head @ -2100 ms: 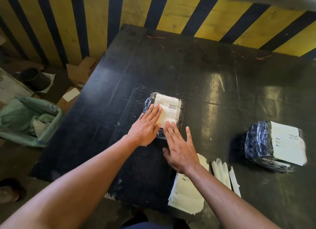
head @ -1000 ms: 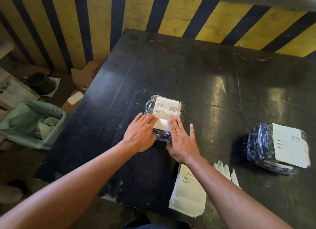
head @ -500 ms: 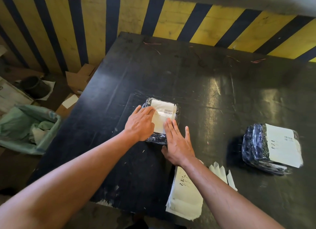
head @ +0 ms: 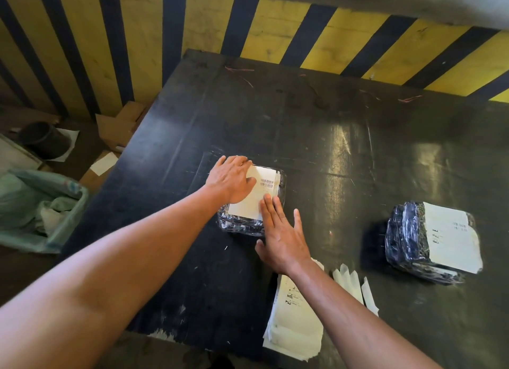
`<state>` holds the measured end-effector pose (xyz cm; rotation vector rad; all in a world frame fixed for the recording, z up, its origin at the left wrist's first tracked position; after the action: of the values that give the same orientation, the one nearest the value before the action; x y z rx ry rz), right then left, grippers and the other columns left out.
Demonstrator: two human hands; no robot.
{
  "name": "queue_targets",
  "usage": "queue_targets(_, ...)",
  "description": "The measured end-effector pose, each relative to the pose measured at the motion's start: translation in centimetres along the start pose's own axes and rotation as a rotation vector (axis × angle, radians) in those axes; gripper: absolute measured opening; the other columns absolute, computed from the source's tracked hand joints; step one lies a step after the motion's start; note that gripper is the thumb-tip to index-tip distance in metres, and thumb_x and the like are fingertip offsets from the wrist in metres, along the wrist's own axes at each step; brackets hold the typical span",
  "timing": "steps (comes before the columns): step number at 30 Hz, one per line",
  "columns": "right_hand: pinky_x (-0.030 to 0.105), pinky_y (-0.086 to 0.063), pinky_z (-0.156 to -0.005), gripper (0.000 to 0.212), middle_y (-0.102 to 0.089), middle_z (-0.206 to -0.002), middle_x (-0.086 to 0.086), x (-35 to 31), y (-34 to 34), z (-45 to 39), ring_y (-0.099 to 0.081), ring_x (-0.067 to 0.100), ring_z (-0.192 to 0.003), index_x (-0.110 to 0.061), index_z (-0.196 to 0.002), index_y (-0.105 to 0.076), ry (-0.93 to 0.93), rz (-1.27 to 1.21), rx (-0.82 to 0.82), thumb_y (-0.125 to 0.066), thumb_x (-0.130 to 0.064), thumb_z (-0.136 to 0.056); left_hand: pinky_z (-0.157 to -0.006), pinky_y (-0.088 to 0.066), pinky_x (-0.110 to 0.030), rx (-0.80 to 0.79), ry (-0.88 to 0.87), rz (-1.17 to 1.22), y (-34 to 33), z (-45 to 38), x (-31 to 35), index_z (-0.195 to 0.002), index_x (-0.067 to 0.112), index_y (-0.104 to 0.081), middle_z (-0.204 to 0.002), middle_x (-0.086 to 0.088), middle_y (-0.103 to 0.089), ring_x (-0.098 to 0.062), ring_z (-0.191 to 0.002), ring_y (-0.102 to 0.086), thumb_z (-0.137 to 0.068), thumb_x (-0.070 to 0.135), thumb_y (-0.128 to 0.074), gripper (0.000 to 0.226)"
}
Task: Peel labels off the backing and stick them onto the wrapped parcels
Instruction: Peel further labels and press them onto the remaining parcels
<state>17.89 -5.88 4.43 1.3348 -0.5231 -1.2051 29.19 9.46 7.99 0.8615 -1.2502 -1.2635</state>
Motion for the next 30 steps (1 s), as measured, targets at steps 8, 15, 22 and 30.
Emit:
queue_targets(8, 0.036, -0.042, -0.111, 0.07, -0.04, -0.158, 0.005, 3.9, 1.8, 0.5, -0.044, 0.023, -0.144, -0.018, -0.157, -0.038, -0.316, -0.559, 0.404, -0.064, -0.041, -0.095, -0.102, -0.047, -0.041, 0.096, 0.575, 0.623, -2.9, 6.8, -4.9, -0.143, 0.023, -0.058, -0.136, -0.003, -0.063, -0.026, -0.125, -0.061, -0.097, 0.052, -0.055, 0.054)
queue_targets(15, 0.038, -0.057, -0.08, 0.037, -0.075, -0.102, 0.003, 5.0, 0.0, -1.7, -0.073, 0.023, -0.09, -0.016, -0.102, -0.067, -0.622, -0.887, 0.109, -0.062, -0.052, -0.098, -0.099, -0.058, -0.041, 0.067, 0.64, 0.958, -5.8, 9.9, -4.5, -0.125, 0.025, -0.073, -0.112, 0.003, -0.077, -0.021, -0.103, -0.073, -0.085, 0.059, -0.072, 0.053)
queue_targets(22, 0.033, -0.06, -0.067, 0.039, -0.078, -0.089, 0.006, 5.4, 1.9, -2.6, -0.073, 0.014, -0.063, -0.013, -0.1, -0.065, -0.711, -1.094, 0.167, -0.076, -0.049, -0.09, -0.094, -0.063, -0.041, 0.123, 0.714, 1.236, -5.3, 7.9, -5.8, -0.105, 0.025, -0.078, -0.101, 0.003, -0.081, -0.017, -0.095, -0.078, -0.084, 0.049, -0.085, 0.032)
queue_targets(30, 0.027, -0.057, -0.057, 0.057, -0.076, -0.087, 0.008, 5.0, 3.3, -4.6, -0.068, 0.014, -0.061, -0.01, -0.107, -0.07, -0.834, -1.397, 0.042, -0.083, -0.056, -0.077, -0.08, -0.062, -0.028, 0.111, 0.859, 1.356, -3.4, 5.1, -5.7, -0.106, 0.013, -0.072, -0.116, -0.01, -0.076, -0.014, -0.092, -0.07, -0.078, 0.047, -0.089, 0.047)
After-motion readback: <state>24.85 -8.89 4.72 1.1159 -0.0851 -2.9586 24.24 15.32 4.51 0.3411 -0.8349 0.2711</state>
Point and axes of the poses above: each hand's wrist, its own z-axis away from the middle knuckle, its own y-axis out of the back of the hand, x = y × z, the point moved 6 cm from there along -z, towards the middle knuckle
